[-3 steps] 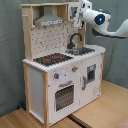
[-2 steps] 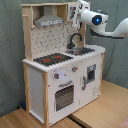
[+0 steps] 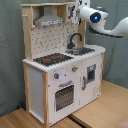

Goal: Play with the kitchen

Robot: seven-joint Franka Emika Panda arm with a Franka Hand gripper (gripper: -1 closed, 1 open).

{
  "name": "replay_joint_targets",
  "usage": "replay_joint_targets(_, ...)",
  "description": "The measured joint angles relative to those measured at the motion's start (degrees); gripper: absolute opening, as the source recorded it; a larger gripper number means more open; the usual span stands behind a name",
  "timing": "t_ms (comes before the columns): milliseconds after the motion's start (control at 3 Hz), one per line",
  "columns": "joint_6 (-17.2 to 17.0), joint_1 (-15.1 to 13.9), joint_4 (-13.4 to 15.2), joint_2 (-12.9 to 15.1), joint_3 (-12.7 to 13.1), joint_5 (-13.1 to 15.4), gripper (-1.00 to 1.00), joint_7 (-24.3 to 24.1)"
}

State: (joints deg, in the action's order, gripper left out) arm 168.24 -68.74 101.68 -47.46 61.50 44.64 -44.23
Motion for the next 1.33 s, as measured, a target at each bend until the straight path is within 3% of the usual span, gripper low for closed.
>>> replay_joint_targets(333, -0.6, 0.9, 0.1, -0.2, -0.6, 0.0, 1.0, 0.3)
replay_joint_targets(667, -2.9, 4.9, 1.2, -1.1, -2.9, 0.2, 1.0, 1.6)
replay_joint_targets(1333, -6.7, 13.6, 7.3, -5.3, -7.9, 0.9, 1.0, 4.0)
